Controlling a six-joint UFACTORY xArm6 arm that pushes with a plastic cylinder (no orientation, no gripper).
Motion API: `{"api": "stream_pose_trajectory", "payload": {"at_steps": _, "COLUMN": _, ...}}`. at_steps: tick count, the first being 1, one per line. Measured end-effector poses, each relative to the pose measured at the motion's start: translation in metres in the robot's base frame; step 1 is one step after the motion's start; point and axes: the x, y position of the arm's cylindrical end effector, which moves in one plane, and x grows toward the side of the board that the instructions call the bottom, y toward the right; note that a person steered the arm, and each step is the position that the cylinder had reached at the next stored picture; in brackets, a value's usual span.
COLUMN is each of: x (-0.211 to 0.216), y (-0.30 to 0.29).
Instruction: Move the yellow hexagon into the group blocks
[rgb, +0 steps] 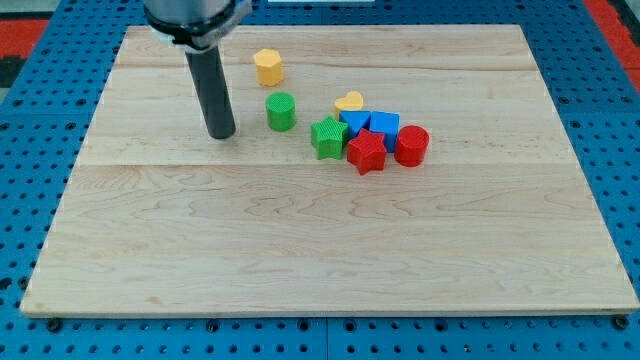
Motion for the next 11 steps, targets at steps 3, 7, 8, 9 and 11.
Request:
{"api": "stream_pose_trajectory", "payload": {"at_steps": 3, "x": -0.021, "y": 0.100}}
{"api": "stream_pose_trajectory", "payload": {"at_steps": 7, "x": -0.113, "y": 0.046}}
{"api": "stream_pose_trajectory", "payload": {"at_steps": 8, "x": -0.100, "y": 0.153}}
{"api": "stream_pose_trajectory", "payload": {"at_steps": 9, "x": -0.097, "y": 0.225}}
{"api": "stream_pose_trajectory", "payload": {"at_steps": 11, "x": -0.099, "y": 0.189}}
